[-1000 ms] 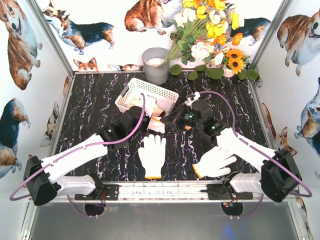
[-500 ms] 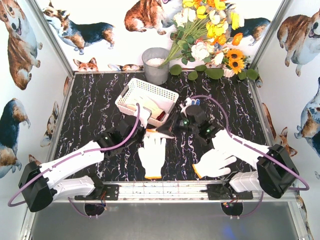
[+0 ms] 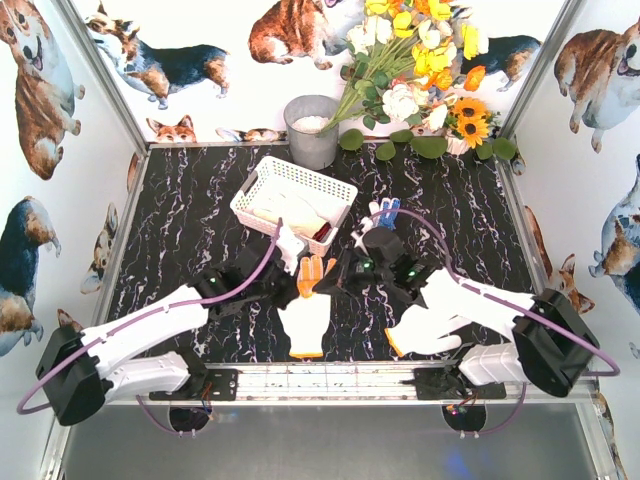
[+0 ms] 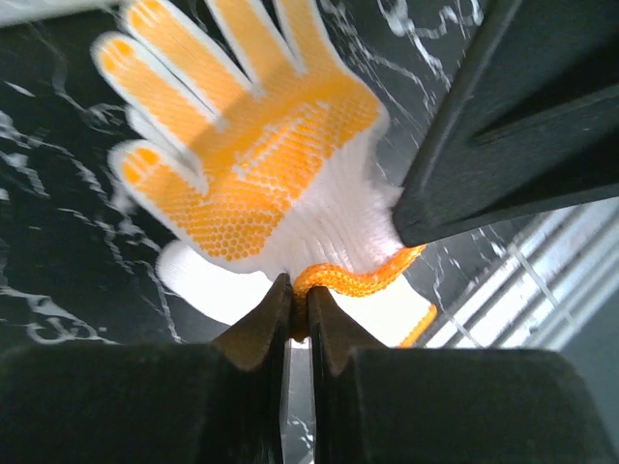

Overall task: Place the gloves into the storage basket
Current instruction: Pair the glove with the glove.

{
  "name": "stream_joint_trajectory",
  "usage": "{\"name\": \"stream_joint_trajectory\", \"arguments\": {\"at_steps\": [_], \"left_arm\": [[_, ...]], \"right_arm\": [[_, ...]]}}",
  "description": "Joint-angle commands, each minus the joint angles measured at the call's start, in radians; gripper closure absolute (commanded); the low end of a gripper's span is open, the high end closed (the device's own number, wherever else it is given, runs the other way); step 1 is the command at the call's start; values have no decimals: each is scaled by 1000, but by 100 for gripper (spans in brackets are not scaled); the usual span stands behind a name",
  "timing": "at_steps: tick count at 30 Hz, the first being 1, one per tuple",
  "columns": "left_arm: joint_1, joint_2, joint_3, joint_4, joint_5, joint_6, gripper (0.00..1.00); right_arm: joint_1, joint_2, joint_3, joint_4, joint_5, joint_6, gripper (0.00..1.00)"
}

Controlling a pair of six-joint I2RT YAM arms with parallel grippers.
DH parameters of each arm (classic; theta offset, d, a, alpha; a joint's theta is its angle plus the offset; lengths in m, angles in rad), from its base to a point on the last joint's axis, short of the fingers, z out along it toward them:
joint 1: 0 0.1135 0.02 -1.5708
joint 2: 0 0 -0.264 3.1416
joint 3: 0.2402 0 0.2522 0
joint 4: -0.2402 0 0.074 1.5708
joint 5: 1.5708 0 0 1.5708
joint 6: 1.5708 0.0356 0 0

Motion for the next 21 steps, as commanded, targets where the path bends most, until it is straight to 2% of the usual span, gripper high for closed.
{"name": "stream_joint_trajectory", "arguments": {"at_steps": [1, 10, 13, 15, 17, 21], "left_arm": [[6, 59, -28, -34, 216, -36, 100], [3, 108, -78, 6, 304, -105, 100], [-2, 128, -126, 89, 361, -160, 98], [-5, 130, -164, 158, 379, -205, 91], [-4, 119, -185, 197, 371, -233, 78], [-5, 36, -183, 188, 300, -251, 49]], "right_arm": [[45, 56, -25, 12, -28, -27, 100], [109, 76, -116, 69, 21, 23, 100], [111, 57, -148, 77, 45, 28, 100], [111, 60, -157, 69, 55, 13, 100], [109, 75, -153, 56, 56, -6, 95], [109, 60, -143, 53, 57, -34, 73]]}}
